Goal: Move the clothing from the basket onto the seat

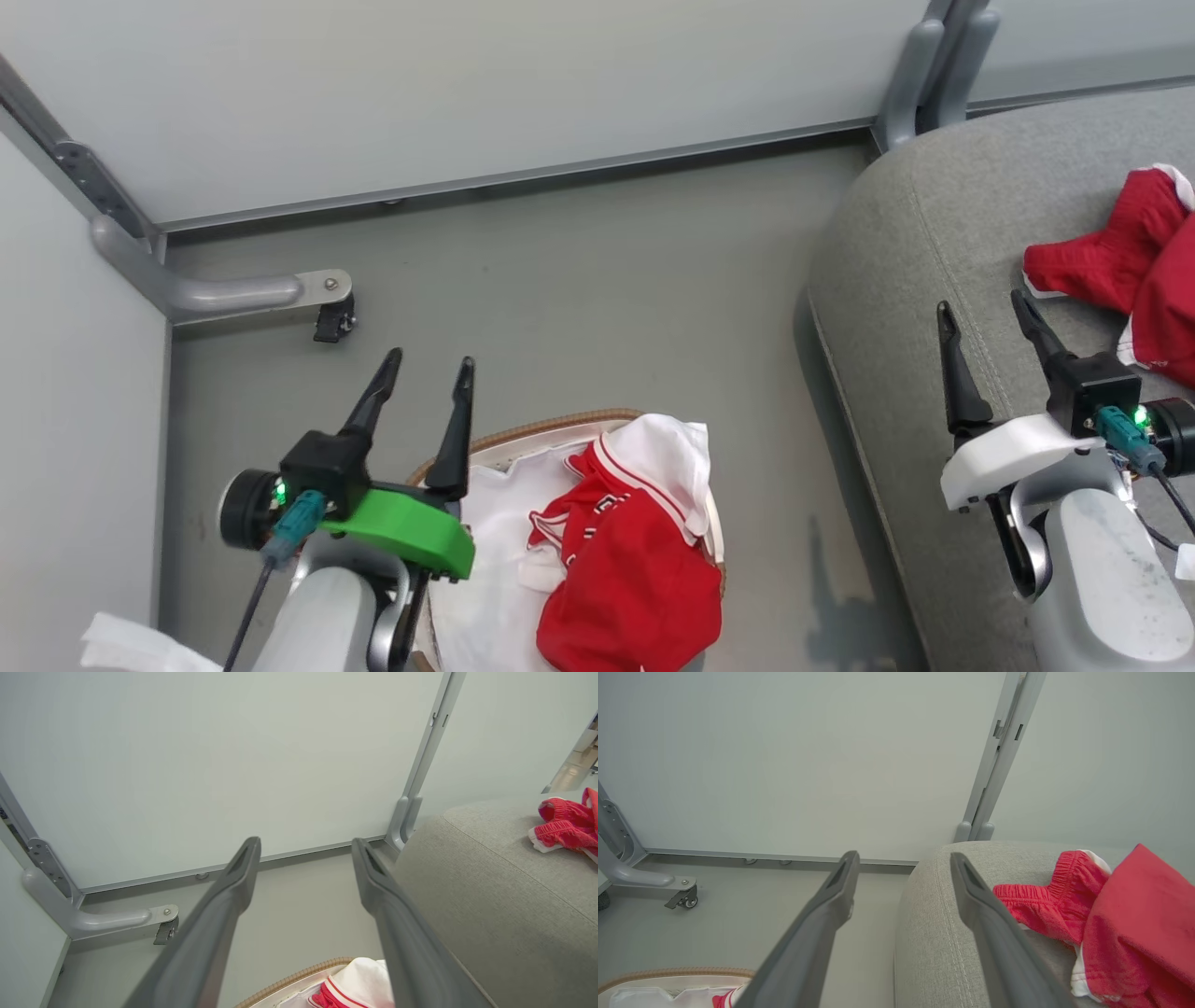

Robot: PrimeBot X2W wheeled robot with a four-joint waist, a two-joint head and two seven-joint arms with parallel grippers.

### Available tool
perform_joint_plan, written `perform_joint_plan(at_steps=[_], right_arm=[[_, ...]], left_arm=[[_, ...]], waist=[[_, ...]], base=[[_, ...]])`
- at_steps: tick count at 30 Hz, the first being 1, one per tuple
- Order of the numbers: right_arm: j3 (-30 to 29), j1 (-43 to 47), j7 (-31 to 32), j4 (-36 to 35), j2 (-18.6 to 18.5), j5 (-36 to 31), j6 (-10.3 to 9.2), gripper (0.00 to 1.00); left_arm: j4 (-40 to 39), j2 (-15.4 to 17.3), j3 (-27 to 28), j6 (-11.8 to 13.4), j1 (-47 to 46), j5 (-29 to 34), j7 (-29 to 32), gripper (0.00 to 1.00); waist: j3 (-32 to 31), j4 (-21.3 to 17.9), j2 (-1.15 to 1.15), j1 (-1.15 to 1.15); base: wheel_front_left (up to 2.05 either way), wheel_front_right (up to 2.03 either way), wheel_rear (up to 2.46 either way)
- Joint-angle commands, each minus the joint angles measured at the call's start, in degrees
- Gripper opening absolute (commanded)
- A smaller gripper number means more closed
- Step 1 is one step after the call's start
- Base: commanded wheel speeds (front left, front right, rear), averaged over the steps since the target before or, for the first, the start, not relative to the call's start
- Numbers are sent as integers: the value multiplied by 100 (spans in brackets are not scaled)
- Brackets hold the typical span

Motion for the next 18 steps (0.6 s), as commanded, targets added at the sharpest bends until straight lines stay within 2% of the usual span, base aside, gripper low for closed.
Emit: perform_joint_plan(at_steps=[1, 9, 18], right_arm=[[33, 104, -1, 3, 16, 35, -8, 100], [250, 362, -1, 28, 143, 94, -8, 100], [302, 695, -1, 82, 208, 232, -8, 100]], left_arm=[[16, -1, 156, 38, 139, 34, 4, 100], [27, -26, 1231, 89, 696, 199, 5, 100], [-33, -79, 1897, 57, 1174, 284, 5, 100]], waist=[[-191, 231, 0, 0], [-367, 371, 0, 0], [-569, 399, 0, 0]], base=[[0, 0, 0], [0, 0, 0], [0, 0, 0]])
